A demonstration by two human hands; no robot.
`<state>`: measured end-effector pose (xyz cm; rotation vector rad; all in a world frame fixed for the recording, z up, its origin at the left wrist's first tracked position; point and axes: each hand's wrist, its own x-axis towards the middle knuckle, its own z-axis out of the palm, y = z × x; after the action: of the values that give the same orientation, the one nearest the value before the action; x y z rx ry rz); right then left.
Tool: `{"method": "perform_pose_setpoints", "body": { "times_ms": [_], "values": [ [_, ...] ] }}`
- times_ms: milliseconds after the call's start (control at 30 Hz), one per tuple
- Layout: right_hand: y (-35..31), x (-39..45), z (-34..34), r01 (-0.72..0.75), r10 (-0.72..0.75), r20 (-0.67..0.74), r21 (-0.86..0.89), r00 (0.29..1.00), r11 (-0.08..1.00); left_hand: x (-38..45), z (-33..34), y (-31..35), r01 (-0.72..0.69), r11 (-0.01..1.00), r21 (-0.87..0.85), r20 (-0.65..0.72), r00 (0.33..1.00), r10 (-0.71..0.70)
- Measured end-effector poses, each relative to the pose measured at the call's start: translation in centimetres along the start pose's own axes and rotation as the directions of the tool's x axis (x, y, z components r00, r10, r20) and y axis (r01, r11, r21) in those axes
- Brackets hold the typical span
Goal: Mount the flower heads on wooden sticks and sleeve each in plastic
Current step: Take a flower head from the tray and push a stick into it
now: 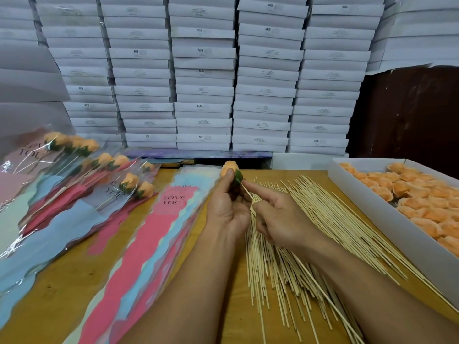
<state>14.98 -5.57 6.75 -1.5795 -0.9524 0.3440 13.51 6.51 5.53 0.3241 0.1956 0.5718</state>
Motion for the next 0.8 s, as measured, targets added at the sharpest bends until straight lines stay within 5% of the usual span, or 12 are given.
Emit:
{"method": "perform_pose_setpoints", "body": {
  "times_ms": [800],
  "values": [
    [1.5,0.5,0.5,-0.108,0.107,-0.051,-0.016,0.993,0.994,-0.4,0.6,-0.4,-0.121,0.947,0.297,-0.078,0.986,0.151]
  ]
}}
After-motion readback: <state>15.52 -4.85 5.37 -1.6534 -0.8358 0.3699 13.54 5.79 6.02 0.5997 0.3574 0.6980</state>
